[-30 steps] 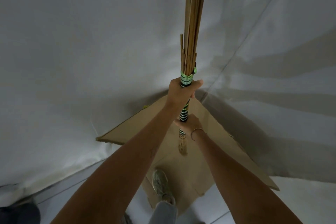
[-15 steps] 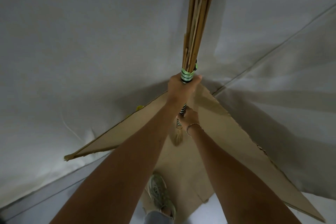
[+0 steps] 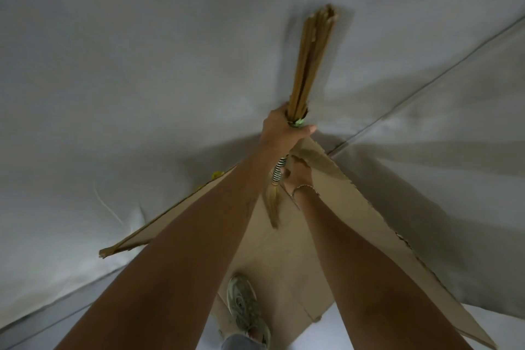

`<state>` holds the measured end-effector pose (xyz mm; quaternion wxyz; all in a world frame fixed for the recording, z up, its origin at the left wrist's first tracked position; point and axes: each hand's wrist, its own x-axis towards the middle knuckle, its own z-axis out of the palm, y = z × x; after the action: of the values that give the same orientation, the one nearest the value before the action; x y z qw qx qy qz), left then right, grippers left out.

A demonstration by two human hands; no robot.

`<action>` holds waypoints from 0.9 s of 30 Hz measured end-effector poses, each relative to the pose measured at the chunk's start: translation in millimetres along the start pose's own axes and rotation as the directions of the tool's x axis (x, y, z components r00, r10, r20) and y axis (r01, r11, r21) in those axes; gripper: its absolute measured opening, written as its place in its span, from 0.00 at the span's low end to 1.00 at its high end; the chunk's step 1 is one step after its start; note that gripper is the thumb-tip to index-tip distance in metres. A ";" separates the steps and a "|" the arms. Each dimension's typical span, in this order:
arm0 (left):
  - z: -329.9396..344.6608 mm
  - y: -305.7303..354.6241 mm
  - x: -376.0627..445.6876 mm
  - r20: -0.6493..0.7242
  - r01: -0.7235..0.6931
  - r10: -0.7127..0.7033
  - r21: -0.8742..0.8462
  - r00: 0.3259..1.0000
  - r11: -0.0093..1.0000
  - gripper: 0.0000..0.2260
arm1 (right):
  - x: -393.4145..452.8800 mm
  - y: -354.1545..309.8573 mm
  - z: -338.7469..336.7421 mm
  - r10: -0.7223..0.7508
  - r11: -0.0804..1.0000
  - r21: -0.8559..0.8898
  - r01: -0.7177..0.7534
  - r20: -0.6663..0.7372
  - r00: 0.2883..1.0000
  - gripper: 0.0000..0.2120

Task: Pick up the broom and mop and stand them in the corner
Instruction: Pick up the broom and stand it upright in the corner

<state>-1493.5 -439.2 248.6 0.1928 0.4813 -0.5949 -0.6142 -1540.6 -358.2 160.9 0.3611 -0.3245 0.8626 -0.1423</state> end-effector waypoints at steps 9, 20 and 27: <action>-19.6 0.4 -49.0 -0.057 0.122 -0.114 0.167 0.992 0.978 0.29 | -63.2 -13.2 -23.9 -0.149 0.988 -0.069 0.141 -0.129 0.980 0.18; -17.3 54.7 -236.9 0.093 -0.111 0.067 0.624 0.993 0.774 0.46 | -223.8 33.0 -125.4 -0.523 0.829 -0.272 0.488 -0.068 0.850 0.20; 13.6 68.0 -422.5 0.031 -0.054 0.048 0.761 0.998 0.647 0.30 | -389.9 88.7 -160.9 -0.561 0.684 -0.475 0.554 0.142 0.815 0.22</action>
<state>-1332.1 -104.5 461.5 -0.0120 0.4984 -0.8117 -0.3043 -1490.1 -31.7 437.6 0.1985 -0.6515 0.7319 -0.0214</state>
